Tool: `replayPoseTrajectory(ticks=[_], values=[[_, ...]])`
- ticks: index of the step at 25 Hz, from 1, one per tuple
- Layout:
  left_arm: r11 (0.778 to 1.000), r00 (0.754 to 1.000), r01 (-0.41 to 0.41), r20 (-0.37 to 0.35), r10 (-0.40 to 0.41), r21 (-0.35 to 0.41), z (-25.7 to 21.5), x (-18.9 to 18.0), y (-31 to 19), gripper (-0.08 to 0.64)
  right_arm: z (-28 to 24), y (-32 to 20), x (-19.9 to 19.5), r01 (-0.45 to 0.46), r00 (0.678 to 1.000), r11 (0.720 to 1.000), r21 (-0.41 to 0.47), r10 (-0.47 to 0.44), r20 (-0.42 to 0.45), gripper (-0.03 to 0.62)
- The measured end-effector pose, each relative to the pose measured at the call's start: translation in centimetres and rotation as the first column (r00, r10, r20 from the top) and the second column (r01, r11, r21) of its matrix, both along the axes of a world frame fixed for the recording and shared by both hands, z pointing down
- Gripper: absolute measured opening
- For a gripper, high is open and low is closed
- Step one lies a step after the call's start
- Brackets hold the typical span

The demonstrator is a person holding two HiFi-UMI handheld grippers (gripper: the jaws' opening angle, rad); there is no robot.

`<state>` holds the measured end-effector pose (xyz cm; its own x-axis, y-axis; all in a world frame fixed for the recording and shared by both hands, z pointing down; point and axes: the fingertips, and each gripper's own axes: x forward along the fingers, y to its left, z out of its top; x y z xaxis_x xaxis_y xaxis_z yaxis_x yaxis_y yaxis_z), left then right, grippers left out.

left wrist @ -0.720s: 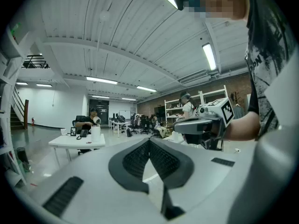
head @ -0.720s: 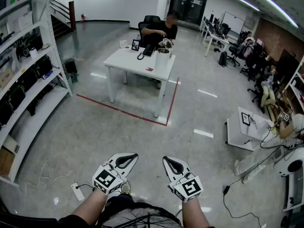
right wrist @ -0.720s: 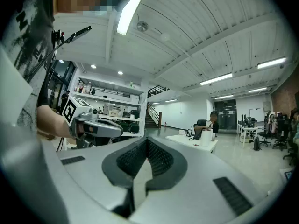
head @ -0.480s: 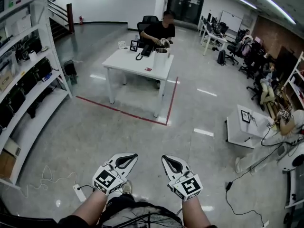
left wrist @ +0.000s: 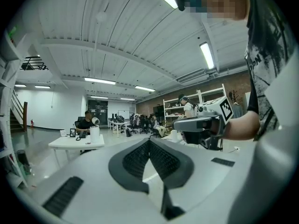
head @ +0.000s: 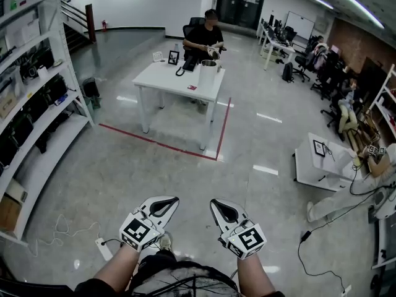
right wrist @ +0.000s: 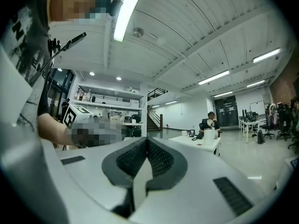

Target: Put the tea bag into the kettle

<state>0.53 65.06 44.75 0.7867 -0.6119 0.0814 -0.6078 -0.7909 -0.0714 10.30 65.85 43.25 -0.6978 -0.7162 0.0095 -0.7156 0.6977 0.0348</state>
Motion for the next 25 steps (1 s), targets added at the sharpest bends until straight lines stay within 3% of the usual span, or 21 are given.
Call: replayPoseTrajectory(ticks=[13,25], values=[[1.000,0.999,-0.027,0.019,0.026,0.007,0.1,1.5,-1.3,0.008,0.9,-0.9,0.5,0.018,1.000,1.000,-0.004,-0.018,-0.009,0.009],[0.999,0.999,-0.039,-0.016,0.039,0.005,0.0,0.0,-9.9,0.008,0.9,-9.4,-1.4,-0.010,0.999,1.000,0.016,0.011,-0.034,0.009]])
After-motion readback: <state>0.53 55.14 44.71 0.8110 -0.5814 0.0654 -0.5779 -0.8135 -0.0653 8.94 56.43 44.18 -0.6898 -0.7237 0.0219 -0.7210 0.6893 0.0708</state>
